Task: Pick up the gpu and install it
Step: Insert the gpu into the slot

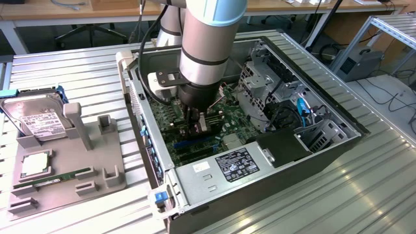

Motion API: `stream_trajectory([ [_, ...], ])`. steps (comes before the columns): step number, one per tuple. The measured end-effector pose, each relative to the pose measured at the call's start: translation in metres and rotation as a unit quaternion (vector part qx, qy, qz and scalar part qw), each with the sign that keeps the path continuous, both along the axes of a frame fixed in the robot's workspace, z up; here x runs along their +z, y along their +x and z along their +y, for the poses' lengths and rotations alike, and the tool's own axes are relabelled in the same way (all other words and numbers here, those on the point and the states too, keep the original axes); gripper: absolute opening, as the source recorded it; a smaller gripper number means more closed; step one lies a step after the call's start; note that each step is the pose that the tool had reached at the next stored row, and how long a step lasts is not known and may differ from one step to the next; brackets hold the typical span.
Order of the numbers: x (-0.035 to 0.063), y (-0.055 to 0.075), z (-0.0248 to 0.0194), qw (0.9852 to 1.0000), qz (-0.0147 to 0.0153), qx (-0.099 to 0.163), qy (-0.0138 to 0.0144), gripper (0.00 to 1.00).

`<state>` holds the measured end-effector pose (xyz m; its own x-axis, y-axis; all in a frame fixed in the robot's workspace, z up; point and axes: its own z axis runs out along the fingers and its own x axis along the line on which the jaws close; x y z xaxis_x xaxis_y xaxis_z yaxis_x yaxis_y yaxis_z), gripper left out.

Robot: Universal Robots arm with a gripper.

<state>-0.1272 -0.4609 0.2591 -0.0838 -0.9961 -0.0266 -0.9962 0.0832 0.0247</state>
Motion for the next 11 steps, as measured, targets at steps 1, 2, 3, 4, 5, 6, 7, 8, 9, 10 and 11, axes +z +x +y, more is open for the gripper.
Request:
stream_trajectory([
  [1, 0.0, 0.0, 0.0, 1.0, 0.0, 0.0, -0.0002, 0.28],
  [2, 0.0001, 0.0001, 0.0, 1.0, -0.0001, 0.0, -0.0005, 0.28],
  [3, 0.0006, 0.0001, 0.0, 1.0, -0.0004, 0.0, -0.0006, 0.28],
  [4, 0.0011, 0.0, 0.0, 1.0, -0.0007, 0.0, -0.0007, 0.28],
  [5, 0.0019, -0.0001, 0.0, 1.0, -0.001, 0.0, -0.0009, 0.28],
  [6, 0.003, -0.0002, 0.0, 1.0, -0.0012, 0.0, -0.001, 0.28],
  [7, 0.0038, -0.0002, 0.0, 1.0, -0.0014, 0.0, -0.0011, 0.28],
  [8, 0.0039, -0.0005, 0.0, 1.0, -0.0018, 0.0, -0.001, 0.28],
  [9, 0.0039, -0.0006, 0.0001, 1.0, -0.0018, 0.0, -0.001, 0.28],
  [10, 0.0039, -0.0007, 0.0, 1.0, -0.0018, 0.0, -0.0011, 0.28],
  [11, 0.0041, -0.0007, 0.0, 1.0, -0.0017, 0.0, -0.0012, 0.28],
])
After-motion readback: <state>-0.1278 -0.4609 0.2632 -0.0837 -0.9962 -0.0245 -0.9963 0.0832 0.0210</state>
